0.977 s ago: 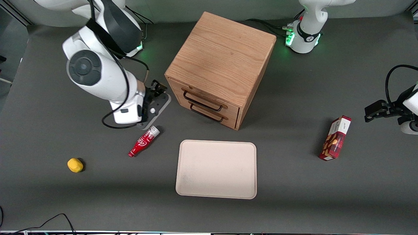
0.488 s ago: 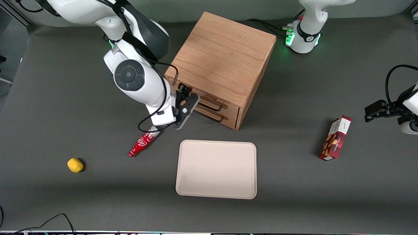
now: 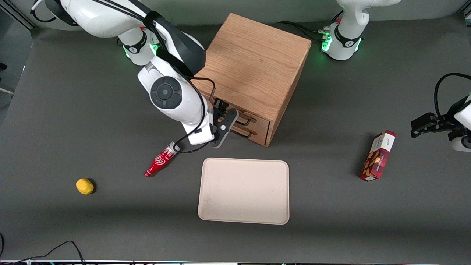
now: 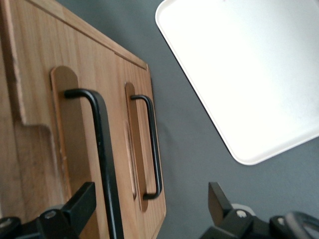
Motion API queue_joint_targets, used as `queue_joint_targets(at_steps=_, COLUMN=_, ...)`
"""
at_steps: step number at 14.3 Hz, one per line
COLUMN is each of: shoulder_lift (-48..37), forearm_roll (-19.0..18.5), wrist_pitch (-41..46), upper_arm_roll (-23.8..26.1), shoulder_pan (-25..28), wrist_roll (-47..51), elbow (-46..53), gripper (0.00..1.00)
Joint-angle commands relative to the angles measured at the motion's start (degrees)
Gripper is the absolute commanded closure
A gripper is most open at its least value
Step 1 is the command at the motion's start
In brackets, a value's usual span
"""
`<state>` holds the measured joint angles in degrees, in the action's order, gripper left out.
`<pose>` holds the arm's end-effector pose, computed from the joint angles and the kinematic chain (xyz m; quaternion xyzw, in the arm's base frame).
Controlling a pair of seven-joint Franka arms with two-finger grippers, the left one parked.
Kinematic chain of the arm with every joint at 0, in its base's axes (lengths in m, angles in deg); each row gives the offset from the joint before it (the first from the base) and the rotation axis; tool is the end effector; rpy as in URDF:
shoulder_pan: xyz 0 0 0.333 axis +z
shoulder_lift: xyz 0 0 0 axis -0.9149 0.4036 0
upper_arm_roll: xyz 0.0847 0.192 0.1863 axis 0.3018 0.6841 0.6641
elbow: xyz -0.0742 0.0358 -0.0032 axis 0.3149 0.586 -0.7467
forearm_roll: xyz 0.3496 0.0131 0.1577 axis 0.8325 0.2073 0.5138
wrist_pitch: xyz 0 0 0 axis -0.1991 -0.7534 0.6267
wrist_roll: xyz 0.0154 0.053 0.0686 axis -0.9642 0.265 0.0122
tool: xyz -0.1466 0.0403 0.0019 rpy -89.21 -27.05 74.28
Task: Open upper drawer
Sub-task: 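Pull the handle outward with the right gripper, sliding the drawer open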
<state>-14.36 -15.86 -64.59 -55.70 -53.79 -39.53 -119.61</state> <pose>0.5353 0.4229 0.3509 -0.8787 -0.4599 0.0264 0.1255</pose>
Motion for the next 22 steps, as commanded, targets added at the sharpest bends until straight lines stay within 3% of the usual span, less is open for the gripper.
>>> queue_joint_targets(at_steps=1, shoulder_lift=0.07, forearm_roll=-1.31, wrist_pitch=-2.95, upper_arm_roll=0.21, shoulder_pan=0.25, wrist_roll=-1.04, elbow=-2.08, gripper=0.0)
queue_joint_targets(at_steps=3, shoulder_lift=0.77, forearm_roll=-1.93, wrist_pitch=-3.13, upper_arm_roll=0.13, shoulder_pan=0.08, wrist_roll=-2.0, elbow=-1.82, gripper=0.0)
queue_joint_targets(at_steps=9, shoulder_lift=5.42, forearm_roll=-9.92, wrist_pitch=-3.13, upper_arm_roll=-1.62, shoulder_pan=-0.89, wrist_roll=-6.66, elbow=4.5, gripper=0.0)
queue_joint_targets(at_steps=17, shoulder_lift=8.33, forearm_roll=-10.28, wrist_pitch=-6.46, upper_arm_roll=-11.12, shoulder_pan=-0.36, wrist_roll=-13.87, elbow=13.39, gripper=0.0)
queue_joint_targets(at_steps=22, shoulder_lift=7.9, forearm_roll=-9.49, wrist_pitch=-7.53, upper_arm_roll=-10.51, shoulder_pan=-0.28, wrist_roll=-9.59, elbow=13.39, gripper=0.0)
